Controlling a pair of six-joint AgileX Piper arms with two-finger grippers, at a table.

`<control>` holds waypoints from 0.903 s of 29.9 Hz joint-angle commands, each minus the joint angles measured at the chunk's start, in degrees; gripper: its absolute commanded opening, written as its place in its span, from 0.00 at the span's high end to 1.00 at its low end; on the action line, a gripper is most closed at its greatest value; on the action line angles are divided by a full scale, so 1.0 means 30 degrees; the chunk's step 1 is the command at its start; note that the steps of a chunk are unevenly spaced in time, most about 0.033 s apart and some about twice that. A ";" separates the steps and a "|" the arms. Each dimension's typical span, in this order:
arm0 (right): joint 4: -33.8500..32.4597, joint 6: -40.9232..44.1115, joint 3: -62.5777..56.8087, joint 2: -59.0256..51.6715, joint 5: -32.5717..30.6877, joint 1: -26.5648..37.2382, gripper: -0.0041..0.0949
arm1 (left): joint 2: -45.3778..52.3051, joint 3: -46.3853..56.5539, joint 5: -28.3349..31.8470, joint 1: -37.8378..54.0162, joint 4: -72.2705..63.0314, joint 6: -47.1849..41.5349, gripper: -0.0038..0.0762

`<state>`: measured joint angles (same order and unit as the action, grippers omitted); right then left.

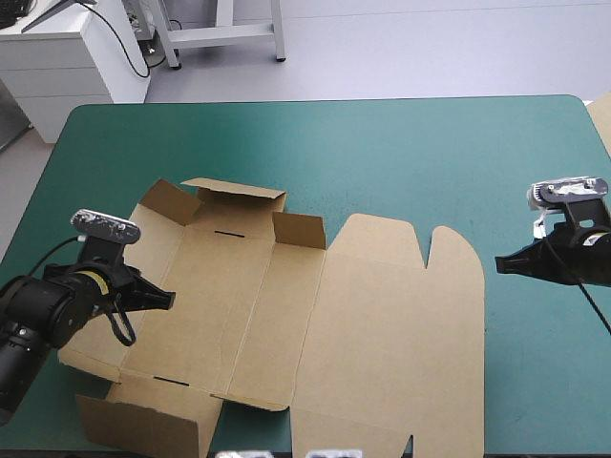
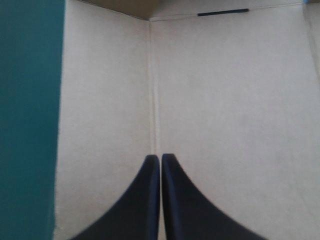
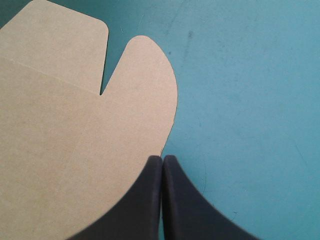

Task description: Fold the box

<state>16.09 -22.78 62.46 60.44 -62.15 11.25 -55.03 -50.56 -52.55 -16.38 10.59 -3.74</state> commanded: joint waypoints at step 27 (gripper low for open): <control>0.1421 -0.0720 0.0409 -0.0247 0.1075 0.0129 0.98 | -0.4011 -0.2845 -0.2027 1.4633 -1.0580 1.4184 0.96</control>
<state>18.76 -24.30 62.46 60.44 -61.84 11.25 -68.04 -57.03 -60.01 27.28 -19.17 36.38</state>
